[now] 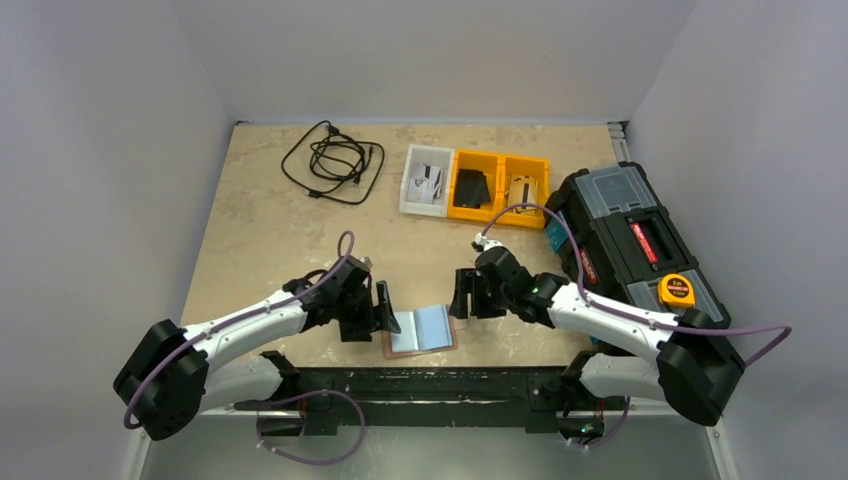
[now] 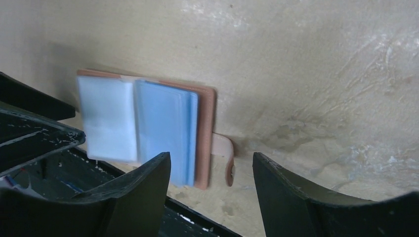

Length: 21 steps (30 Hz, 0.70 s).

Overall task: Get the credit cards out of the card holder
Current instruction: Close the card holder at the center of the board.

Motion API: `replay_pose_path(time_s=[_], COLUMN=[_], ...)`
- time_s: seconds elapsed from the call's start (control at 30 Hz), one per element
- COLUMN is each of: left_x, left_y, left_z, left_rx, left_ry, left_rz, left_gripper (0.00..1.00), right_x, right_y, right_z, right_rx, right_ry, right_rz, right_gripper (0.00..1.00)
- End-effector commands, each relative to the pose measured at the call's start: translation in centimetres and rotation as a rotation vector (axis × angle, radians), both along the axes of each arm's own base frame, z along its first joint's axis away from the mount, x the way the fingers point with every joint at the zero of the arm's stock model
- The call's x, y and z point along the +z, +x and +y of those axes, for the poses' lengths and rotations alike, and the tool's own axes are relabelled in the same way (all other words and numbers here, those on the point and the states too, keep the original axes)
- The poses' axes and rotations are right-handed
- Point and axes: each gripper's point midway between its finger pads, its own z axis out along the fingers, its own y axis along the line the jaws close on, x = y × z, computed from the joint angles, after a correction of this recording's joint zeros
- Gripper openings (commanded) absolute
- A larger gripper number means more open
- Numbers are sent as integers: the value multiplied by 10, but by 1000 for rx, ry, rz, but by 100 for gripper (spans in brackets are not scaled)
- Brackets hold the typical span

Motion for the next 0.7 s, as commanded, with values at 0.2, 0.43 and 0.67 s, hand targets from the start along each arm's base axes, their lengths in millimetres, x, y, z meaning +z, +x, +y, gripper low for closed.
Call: replay_pose_path(time_s=[0.2, 0.43, 0.67], left_x=[-3, -5, 6], left_y=[6, 9, 12], left_z=[-17, -26, -33], left_rx=[1, -2, -10], left_ry=[-66, -98, -117], left_rz=[14, 31, 22], left_gripper=[74, 74, 73], right_x=[-17, -30, -37], right_y=[-1, -6, -12], right_z=[-3, -7, -7], right_rx=[-48, -50, -45], right_ry=[-33, -72, -89], right_rz=[-7, 17, 31], right_gripper=[39, 27, 13])
